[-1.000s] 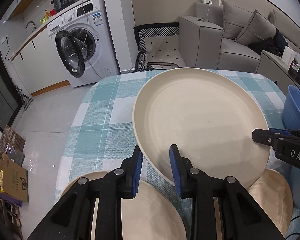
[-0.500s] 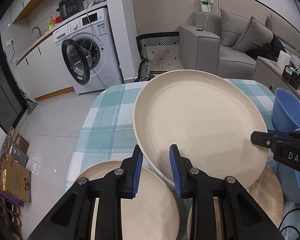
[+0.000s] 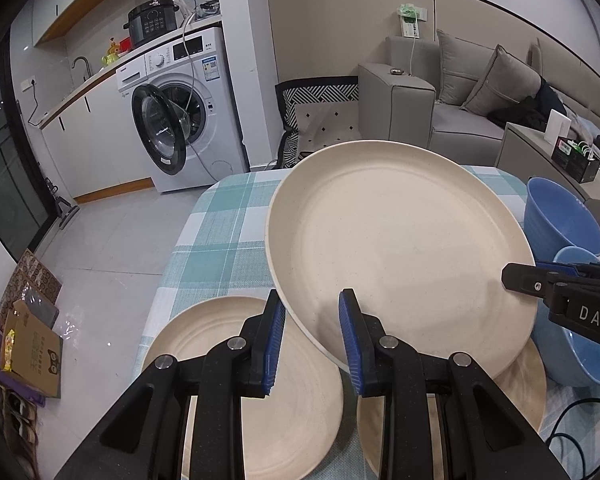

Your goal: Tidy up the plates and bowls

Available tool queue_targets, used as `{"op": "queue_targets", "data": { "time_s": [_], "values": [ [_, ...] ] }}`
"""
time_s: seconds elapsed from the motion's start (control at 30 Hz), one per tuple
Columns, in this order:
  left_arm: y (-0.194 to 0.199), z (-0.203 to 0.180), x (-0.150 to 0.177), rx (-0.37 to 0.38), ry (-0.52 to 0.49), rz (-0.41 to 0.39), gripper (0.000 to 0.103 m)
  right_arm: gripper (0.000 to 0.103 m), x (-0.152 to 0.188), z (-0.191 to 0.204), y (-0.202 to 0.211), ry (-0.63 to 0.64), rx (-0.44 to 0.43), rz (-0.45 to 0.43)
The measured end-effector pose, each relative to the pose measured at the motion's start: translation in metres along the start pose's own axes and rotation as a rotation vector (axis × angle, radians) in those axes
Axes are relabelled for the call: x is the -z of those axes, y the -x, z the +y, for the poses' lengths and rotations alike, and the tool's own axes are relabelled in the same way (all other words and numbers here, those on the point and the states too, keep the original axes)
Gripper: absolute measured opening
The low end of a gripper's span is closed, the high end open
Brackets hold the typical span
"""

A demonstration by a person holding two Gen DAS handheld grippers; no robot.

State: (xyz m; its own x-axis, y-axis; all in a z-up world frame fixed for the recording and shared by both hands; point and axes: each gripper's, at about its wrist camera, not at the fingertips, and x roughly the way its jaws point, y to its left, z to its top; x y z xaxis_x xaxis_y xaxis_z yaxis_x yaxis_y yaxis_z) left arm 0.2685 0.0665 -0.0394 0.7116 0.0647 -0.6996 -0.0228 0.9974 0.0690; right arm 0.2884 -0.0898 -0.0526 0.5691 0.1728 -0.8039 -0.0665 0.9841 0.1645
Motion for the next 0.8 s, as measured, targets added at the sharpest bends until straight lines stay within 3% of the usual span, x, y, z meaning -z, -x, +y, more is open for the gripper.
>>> {"op": "queue_targets", "data": {
  "time_s": [0.8],
  "values": [
    [0.062, -0.022, 0.037, -0.005, -0.001, -0.056, 0.028, 0.019, 0.043, -0.005, 0.054, 0.023, -0.011, -0.057]
  ]
}}
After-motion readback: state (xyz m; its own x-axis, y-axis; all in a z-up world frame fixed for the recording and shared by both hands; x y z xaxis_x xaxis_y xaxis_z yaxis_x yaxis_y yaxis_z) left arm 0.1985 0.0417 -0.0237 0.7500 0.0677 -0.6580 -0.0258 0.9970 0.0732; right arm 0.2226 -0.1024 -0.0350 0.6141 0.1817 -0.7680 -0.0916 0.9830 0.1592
